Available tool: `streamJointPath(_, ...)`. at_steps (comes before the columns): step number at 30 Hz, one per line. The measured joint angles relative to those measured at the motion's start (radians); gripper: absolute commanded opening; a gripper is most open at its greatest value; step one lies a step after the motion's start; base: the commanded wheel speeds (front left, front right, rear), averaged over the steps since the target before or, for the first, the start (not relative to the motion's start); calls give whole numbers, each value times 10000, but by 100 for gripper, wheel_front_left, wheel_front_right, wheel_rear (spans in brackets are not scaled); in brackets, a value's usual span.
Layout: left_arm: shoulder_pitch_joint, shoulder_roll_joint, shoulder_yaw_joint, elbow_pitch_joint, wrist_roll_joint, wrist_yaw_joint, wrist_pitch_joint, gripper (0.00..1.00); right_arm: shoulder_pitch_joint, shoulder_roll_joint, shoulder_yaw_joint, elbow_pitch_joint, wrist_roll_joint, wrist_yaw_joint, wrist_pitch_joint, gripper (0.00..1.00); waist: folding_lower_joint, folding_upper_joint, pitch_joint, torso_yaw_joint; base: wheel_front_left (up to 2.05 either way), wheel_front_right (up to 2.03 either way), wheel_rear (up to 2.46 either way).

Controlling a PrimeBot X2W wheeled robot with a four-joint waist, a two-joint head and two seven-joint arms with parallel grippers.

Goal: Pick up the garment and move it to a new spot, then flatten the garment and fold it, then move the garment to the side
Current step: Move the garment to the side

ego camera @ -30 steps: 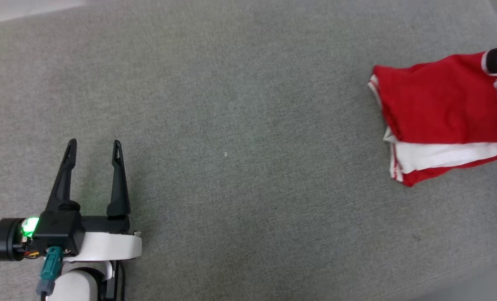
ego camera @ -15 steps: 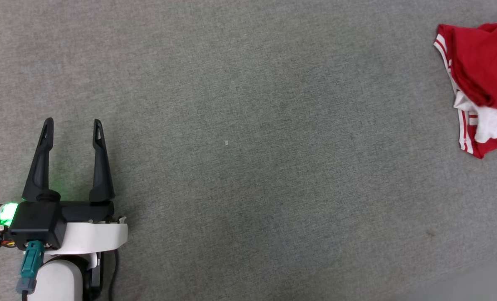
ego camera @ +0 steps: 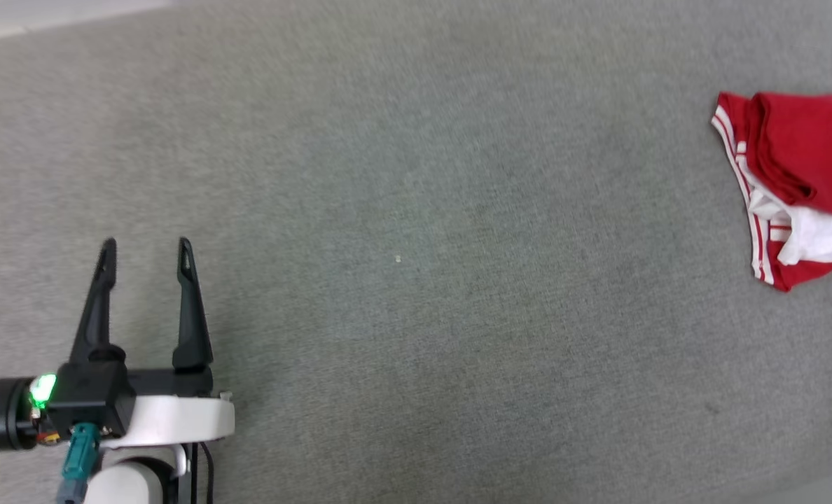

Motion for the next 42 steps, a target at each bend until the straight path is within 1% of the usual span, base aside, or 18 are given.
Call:
streamJointPath(4,319,-107,-29,119,-61,44,0,100,460,639,-974,-662,-706,0,-1565,100,0,0,-589,245,0,0,0)
streamJointPath(6,424,-174,-44,146,-63,63,0,100,786,1135,-1388,-1070,-1003,0,-2249,100,-1,0,-859,406,0,0,0)
streamJointPath(9,612,-272,-84,205,-73,119,-2,100,1402,1937,-1708,-1730,-1329,2,-3160,100,-1,0,-1234,674,0,0,0)
streamJointPath(12,772,-336,-144,288,-75,132,-2,100,1998,2696,-1868,-2401,-1572,0,-3762,100,-1,0,-1577,960,0,0,0)
streamJointPath(15,905,-391,-203,372,-81,140,-2,100,2773,3392,-1632,-3005,-1733,0,-4019,100,-1,0,-1886,1256,0,0,0)
streamJointPath(19,1101,-449,-263,472,-90,174,0,100,3769,4100,-1267,-3615,-1818,0,-4194,100,0,0,-2261,1625,0,0,0)
streamJointPath(23,1315,-500,-351,556,-90,203,-2,100,4777,4660,-1256,-3777,-1793,0,-4284,100,-1,-1,-2586,1962,0,0,0)
streamJointPath(27,1454,-560,-493,683,-86,215,0,100,5801,5196,-1482,-3764,-1613,0,-4311,100,-1,0,-2898,2213,0,0,0)
streamJointPath(31,1606,-579,-596,803,-86,203,0,100,6819,5603,-1804,-4013,-1626,0,-4320,100,-2,0,-3187,2337,0,0,0)
streamJointPath(35,1795,-602,-652,895,-88,178,0,100,7744,5965,-2169,-4416,-1716,0,-4330,100,-2,0,-3444,2306,0,0,0)
streamJointPath(42,2178,-627,-652,936,-244,134,0,100,8985,6349,-2617,-5041,-1735,0,-4332,100,-2,0,-3907,2167,0,0,0)
